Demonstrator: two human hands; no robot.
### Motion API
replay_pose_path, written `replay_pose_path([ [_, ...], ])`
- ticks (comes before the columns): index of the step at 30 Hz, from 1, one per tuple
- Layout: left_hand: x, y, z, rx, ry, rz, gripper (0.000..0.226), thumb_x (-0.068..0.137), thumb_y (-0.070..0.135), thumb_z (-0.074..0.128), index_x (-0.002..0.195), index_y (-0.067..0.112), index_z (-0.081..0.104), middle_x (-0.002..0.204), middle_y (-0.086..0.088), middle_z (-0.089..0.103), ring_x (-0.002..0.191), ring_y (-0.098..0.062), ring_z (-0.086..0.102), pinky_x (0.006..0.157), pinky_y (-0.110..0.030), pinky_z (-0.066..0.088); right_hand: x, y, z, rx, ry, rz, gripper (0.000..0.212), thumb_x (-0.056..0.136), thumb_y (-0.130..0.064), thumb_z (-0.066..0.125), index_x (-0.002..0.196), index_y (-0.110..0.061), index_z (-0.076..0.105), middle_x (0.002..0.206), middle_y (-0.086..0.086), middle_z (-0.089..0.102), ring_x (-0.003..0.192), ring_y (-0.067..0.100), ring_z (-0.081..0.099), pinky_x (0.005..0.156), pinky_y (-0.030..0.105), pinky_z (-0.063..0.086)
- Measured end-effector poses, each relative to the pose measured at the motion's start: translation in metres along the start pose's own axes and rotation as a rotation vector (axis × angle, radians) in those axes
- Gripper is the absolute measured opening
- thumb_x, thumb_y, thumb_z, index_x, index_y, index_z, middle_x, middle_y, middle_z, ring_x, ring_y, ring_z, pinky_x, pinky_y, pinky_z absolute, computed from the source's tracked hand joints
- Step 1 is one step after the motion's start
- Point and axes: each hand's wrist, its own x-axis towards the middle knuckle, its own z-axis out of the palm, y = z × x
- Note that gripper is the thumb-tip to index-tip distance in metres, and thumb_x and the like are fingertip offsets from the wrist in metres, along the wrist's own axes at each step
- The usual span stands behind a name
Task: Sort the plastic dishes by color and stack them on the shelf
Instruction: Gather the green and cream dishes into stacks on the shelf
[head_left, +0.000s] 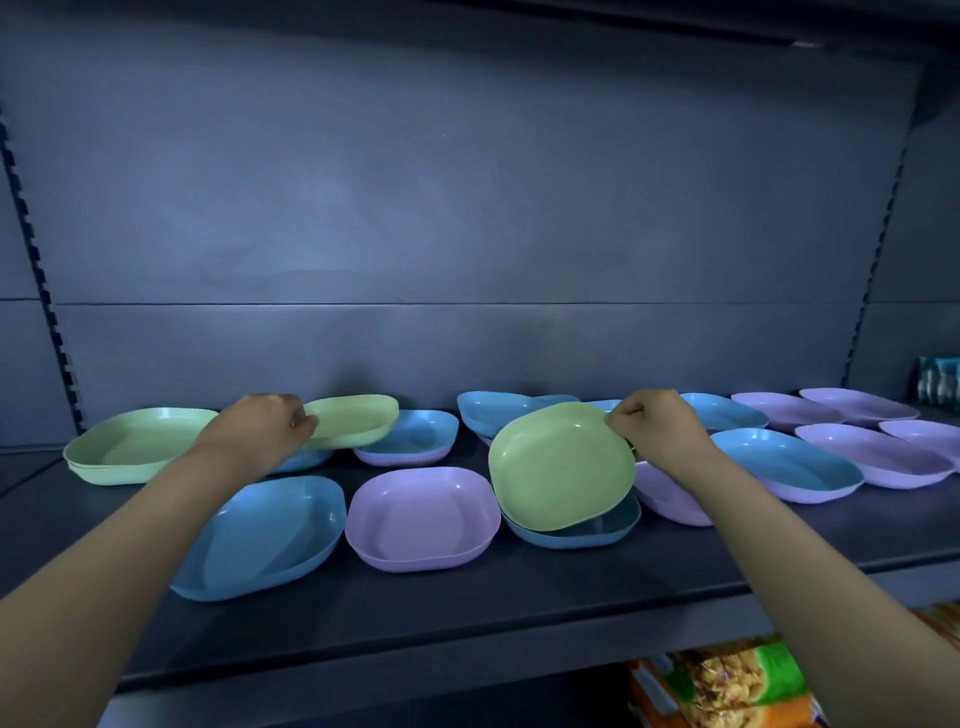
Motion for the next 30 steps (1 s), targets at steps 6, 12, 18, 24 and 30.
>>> replay_pose_path([
  [6,0.022,-0.014,-0.001,-0.08,-0.003,-0.135,0.033,0.093,0.024,0.045,0.095,-0.004,0.061,0.106,-0.024,0.064,0.101,-0.038,0.056,0.083,-0.035,0.045,-0.001,-0.029,0.008,0.267,-0.064,0.079,0.02,0.089,-0.008,0.051,0.071,0.0,0.056,0.065,0.011,0.05,0.05,0.02,0.046,0.045,0.02,0.044],
  [12,0.045,-0.033,0.003,-0.196,-0.077,-0.256,0.038,0.093,0.026,0.042,0.062,0.005,0.041,0.081,-0.019,0.056,0.097,-0.037,0.057,0.074,-0.032,0.039,0.005,-0.061,0.033,0.642,-0.263,0.215,0.022,0.09,-0.002,0.051,0.069,0.002,0.058,0.058,0.01,0.053,0.043,0.015,0.056,0.041,0.019,0.049],
  [18,0.063,-0.045,0.014,-0.462,-0.2,-0.325,0.047,0.093,0.033,0.049,0.054,0.008,0.036,0.05,-0.008,0.046,0.04,-0.021,0.04,0.049,-0.025,0.035,0.016,-0.089,0.067,0.946,-0.302,0.34,0.02,0.092,-0.002,0.054,0.073,-0.003,0.058,0.059,0.006,0.062,0.036,0.007,0.06,0.035,0.017,0.046],
  [24,0.077,-0.036,0.03,-0.54,-0.304,-0.342,0.043,0.09,0.03,0.058,0.057,0.007,0.045,0.05,-0.008,0.049,0.02,-0.009,0.039,0.027,-0.012,0.029,0.029,-0.097,0.089,0.998,-0.421,0.374,0.008,0.09,-0.003,0.057,0.083,-0.001,0.06,0.054,0.004,0.069,0.044,0.011,0.066,0.041,0.019,0.052],
  [30,0.082,-0.033,0.049,-0.794,-0.466,-0.46,0.019,0.089,0.01,0.061,0.074,0.004,0.051,0.066,-0.009,0.053,0.052,-0.016,0.052,0.03,-0.013,0.041,0.035,-0.095,0.104,0.94,-0.428,0.408,0.002,0.087,-0.01,0.063,0.088,-0.008,0.063,0.068,0.003,0.071,0.06,0.014,0.066,0.05,0.021,0.057],
])
